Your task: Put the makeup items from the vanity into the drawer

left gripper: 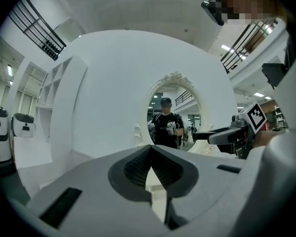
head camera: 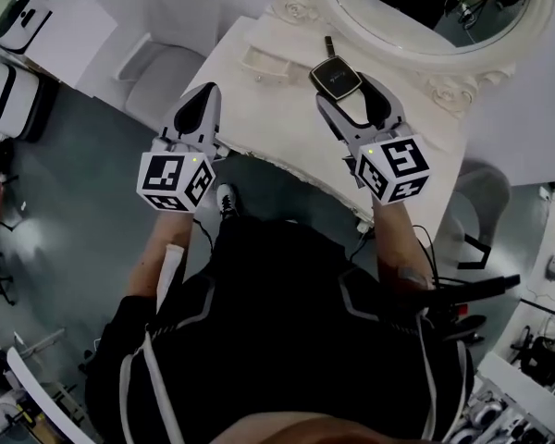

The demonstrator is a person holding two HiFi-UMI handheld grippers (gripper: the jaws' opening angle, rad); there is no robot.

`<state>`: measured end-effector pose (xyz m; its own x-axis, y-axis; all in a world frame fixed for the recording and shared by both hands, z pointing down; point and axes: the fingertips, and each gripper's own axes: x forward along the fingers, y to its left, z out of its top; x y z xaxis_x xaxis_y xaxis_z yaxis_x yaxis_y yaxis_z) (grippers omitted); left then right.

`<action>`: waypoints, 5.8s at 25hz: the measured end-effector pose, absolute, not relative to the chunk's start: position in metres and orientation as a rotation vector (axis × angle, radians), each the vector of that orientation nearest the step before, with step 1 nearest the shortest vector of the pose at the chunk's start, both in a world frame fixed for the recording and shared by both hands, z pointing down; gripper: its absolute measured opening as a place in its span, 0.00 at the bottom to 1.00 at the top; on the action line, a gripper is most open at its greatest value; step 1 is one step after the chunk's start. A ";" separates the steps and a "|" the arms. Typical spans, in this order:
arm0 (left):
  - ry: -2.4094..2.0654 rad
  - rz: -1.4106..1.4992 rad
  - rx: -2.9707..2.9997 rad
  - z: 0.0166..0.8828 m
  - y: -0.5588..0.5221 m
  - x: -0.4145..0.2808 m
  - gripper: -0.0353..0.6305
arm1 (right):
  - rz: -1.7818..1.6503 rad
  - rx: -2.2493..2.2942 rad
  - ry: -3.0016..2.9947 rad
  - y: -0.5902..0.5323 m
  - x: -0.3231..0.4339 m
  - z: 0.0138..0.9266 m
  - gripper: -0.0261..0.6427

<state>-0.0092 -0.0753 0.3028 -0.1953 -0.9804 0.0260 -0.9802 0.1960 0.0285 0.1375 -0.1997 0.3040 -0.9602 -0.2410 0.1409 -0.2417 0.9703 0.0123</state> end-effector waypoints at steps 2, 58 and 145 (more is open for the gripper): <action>-2.355 0.011 2.024 0.305 -0.085 -0.023 0.06 | -0.001 0.401 -2.955 -0.203 0.123 0.306 0.53; -1.737 0.385 2.306 0.460 -0.247 -0.208 0.06 | 0.433 0.911 -2.517 -0.285 -0.064 0.466 0.53; -1.385 0.376 2.440 0.532 -0.286 -0.249 0.06 | 0.913 0.918 -1.663 -0.309 -0.096 0.642 0.53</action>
